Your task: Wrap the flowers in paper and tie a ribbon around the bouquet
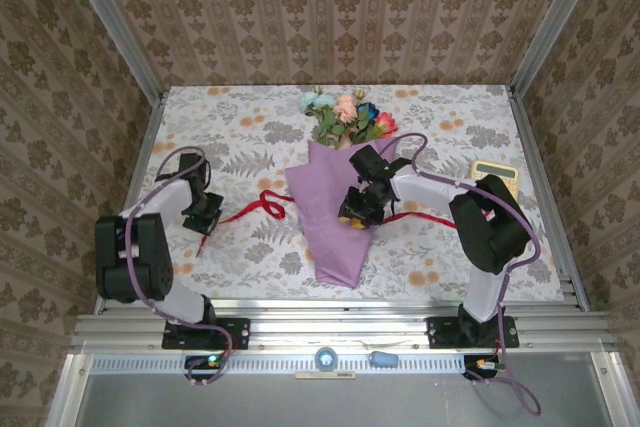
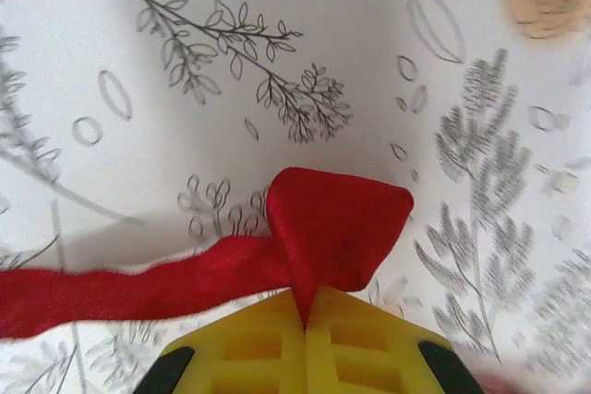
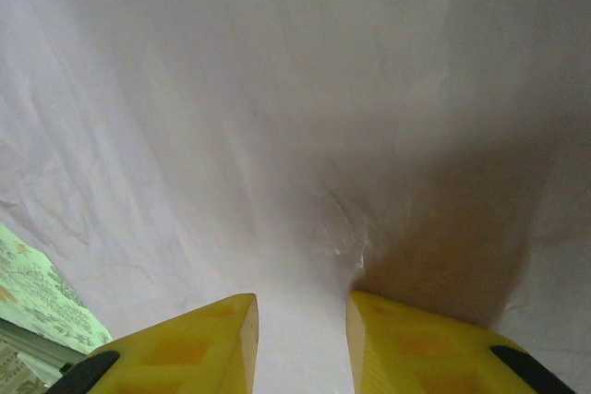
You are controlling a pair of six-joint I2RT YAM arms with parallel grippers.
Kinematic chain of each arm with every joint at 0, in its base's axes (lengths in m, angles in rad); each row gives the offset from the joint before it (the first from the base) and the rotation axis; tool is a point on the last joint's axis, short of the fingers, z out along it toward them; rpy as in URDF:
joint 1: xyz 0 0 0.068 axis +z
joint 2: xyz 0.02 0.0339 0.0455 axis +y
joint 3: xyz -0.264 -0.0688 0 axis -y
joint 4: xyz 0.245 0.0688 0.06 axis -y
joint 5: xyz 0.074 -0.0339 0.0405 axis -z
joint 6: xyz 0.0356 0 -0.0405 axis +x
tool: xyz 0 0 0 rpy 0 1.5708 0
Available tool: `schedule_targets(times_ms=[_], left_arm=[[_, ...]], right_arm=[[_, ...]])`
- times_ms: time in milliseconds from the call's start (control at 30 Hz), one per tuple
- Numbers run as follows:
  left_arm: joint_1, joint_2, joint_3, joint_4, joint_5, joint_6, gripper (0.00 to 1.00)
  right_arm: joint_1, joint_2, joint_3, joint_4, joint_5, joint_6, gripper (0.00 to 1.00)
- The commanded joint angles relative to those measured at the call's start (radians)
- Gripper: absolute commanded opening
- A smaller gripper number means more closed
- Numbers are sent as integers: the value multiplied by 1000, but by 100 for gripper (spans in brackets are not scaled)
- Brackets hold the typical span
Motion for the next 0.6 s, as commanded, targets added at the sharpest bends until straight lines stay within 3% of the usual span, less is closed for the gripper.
schedule_targets(times_ms=[0,100,267,433,567], left_arm=[[-13,-155,3,-58,-20,11,0],[-79,-283,36,-96,-42,1,0],[-317,-367,173,-79,-68,-31,0],[-594,-284,387,2,-103,-3,0],[-733,-141,548,94,-80,-9,0]], right_arm=[[9,23,32,-12,3,13,32],[12,30,32,-13,5,13,31],[15,40,19,28,-2,15,31],[15,43,2,62,-11,12,32],[15,47,-9,88,-20,7,32]])
